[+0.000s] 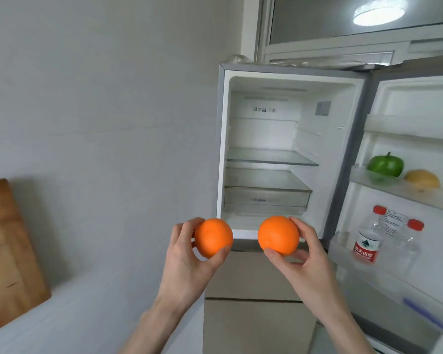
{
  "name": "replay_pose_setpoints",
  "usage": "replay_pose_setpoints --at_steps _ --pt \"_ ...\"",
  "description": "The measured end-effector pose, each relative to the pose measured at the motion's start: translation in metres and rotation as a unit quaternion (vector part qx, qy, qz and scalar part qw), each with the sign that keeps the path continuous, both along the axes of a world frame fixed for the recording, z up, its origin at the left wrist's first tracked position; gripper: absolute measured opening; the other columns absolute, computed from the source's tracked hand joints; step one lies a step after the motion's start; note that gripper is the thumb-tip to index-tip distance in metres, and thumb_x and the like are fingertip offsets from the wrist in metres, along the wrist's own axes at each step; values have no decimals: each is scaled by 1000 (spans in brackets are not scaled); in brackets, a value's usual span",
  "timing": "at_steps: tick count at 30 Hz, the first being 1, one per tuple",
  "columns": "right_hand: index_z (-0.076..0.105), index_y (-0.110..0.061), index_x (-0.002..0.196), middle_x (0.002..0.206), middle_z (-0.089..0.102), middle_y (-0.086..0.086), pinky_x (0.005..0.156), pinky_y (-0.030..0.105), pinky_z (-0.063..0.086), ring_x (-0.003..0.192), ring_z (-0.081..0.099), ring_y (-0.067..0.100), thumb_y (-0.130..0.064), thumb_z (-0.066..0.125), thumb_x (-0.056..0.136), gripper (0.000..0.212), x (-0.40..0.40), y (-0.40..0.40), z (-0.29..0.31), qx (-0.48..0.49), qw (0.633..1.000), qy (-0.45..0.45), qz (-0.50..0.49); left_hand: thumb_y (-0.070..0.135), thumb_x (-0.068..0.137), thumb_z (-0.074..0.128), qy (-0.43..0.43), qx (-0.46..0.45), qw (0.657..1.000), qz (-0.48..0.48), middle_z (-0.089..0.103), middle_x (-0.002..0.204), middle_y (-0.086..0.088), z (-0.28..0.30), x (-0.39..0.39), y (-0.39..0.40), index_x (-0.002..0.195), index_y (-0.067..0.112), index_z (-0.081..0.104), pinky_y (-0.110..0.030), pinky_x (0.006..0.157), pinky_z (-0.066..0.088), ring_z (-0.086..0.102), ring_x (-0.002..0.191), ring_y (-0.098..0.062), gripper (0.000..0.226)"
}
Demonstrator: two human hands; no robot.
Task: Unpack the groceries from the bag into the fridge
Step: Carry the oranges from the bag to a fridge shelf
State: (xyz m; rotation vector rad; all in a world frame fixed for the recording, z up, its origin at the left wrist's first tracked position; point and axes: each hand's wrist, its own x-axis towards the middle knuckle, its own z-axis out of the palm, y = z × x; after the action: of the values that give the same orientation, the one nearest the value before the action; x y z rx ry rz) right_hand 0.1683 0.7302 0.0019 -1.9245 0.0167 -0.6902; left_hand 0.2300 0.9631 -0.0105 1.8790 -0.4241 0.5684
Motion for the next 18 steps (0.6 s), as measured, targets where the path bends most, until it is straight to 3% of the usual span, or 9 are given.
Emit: replay_pose_setpoints --at_steps 7,10,14,18 --pt "42 -53 138 138 54 -13 89 38 58 92 73 10 -61 83 62 86 71 -41 8 -2 999 -9 -54 42 72 92 -5 15 999 -52 41 122 33 10 94 -54 116 55 42 -2 70 47 51 106 9 68" --pt "42 -51 138 140 52 -12 87 36 58 98 71 13 -50 88 71 82 107 -61 5 1 997 -13 -75 45 72 92 -17 23 998 -62 41 121 35 15 132 -80 118 55 42 -4 71 45 52 106 11 69" --pt "41 -48 140 140 49 -15 72 18 52 104 67 12 -43 88 76 79 155 -89 1 1 996 -14 -88 43 73 91 -27 11 997 -71 45 120 31 19 181 -113 120 51 46 -9 81 46 52 109 14 66" --pt "43 -48 139 139 50 -15 74 19 54 103 68 12 -43 87 77 76 204 -122 7 15 997 -18 -71 45 72 91 -24 12 998 -59 48 120 24 22 230 -148 125 41 52 -22 90 54 57 109 5 65"
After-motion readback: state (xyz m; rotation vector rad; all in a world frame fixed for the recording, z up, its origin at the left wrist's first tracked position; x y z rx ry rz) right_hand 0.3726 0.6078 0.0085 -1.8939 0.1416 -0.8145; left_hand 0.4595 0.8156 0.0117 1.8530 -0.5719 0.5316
